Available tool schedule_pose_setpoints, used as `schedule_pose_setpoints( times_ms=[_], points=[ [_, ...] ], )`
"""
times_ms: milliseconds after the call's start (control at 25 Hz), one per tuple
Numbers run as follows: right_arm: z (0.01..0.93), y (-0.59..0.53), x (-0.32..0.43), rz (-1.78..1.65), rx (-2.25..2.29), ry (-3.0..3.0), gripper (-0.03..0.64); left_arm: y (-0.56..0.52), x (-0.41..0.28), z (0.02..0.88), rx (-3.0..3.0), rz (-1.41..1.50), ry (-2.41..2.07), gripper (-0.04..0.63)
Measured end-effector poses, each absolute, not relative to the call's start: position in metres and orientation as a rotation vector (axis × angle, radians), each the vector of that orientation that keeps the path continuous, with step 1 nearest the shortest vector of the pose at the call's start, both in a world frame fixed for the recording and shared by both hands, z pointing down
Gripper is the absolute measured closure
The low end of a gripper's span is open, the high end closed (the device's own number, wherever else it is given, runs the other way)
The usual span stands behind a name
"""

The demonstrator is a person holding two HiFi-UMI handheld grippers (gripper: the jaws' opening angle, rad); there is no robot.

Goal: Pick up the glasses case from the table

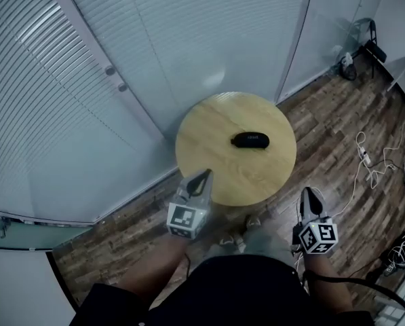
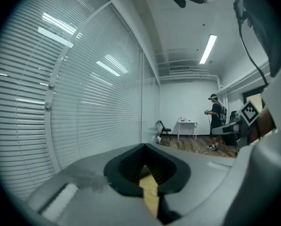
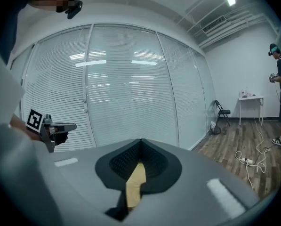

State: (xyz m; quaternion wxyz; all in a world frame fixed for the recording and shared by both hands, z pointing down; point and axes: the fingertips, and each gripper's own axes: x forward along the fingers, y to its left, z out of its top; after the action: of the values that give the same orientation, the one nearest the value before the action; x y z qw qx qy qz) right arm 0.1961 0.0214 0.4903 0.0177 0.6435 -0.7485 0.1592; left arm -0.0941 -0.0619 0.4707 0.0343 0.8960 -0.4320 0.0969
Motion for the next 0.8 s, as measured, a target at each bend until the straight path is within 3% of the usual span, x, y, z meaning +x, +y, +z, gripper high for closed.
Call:
schedule_pose_setpoints(
  times_ms=[800],
  points=[
    [0.501, -0.193, 0.216, 0.388, 1.806, -2.414, 0.607, -0.205, -0.080, 0.483, 2.516, 0.259, -1.589, 0.592]
  ],
)
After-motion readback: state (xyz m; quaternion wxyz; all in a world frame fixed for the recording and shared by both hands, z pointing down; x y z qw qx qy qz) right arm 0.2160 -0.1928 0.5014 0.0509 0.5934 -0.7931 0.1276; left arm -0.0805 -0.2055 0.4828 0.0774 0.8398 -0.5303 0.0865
